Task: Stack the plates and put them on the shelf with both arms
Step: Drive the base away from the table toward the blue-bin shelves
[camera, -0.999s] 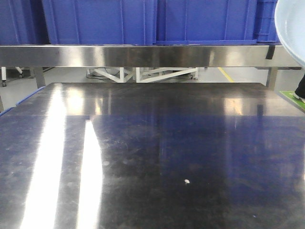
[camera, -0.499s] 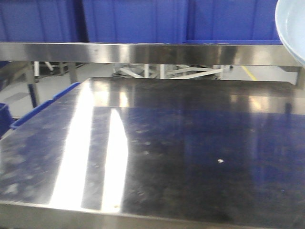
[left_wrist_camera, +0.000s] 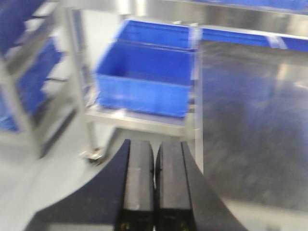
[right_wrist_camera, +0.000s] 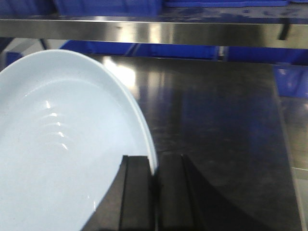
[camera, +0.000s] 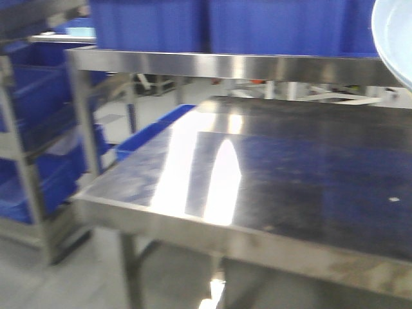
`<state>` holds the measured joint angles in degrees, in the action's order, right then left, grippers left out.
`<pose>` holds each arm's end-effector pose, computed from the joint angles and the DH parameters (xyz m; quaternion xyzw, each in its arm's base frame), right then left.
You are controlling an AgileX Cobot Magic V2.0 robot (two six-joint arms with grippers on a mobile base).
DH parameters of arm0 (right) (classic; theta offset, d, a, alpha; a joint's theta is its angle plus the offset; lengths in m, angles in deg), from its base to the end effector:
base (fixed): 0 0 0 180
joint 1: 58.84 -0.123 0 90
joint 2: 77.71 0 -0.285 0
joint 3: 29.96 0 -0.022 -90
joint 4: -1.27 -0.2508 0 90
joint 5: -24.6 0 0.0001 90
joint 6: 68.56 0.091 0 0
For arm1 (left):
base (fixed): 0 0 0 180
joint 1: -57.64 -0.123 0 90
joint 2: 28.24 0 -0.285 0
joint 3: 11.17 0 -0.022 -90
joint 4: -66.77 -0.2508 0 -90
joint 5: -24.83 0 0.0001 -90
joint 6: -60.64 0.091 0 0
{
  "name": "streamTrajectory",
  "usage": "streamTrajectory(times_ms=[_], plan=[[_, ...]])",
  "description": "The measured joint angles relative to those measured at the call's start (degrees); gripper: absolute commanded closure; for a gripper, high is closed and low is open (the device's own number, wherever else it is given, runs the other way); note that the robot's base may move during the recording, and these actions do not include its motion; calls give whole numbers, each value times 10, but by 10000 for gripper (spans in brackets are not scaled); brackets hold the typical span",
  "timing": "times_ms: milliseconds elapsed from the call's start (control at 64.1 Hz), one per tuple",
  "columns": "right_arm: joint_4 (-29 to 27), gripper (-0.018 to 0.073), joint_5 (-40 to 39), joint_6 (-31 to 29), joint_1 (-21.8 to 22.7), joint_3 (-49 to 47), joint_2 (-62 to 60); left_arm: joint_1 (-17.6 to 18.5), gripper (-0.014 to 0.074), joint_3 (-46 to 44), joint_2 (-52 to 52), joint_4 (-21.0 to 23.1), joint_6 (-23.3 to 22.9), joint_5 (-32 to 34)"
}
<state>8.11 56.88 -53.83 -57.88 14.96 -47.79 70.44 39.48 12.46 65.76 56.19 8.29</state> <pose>0.0760 -0.0071 0.3254 0.0882 0.7985 0.0159 0.5953 0.1188 -0.0265 0.2969 0.0642 0.8059 -0.0813 0.5829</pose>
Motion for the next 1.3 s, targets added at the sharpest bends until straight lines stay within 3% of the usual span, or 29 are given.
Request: streamTrajectory(times_ms=[1295], plan=[[0, 537, 0, 0, 0, 0, 0, 0, 512, 0, -1, 0, 0, 1]])
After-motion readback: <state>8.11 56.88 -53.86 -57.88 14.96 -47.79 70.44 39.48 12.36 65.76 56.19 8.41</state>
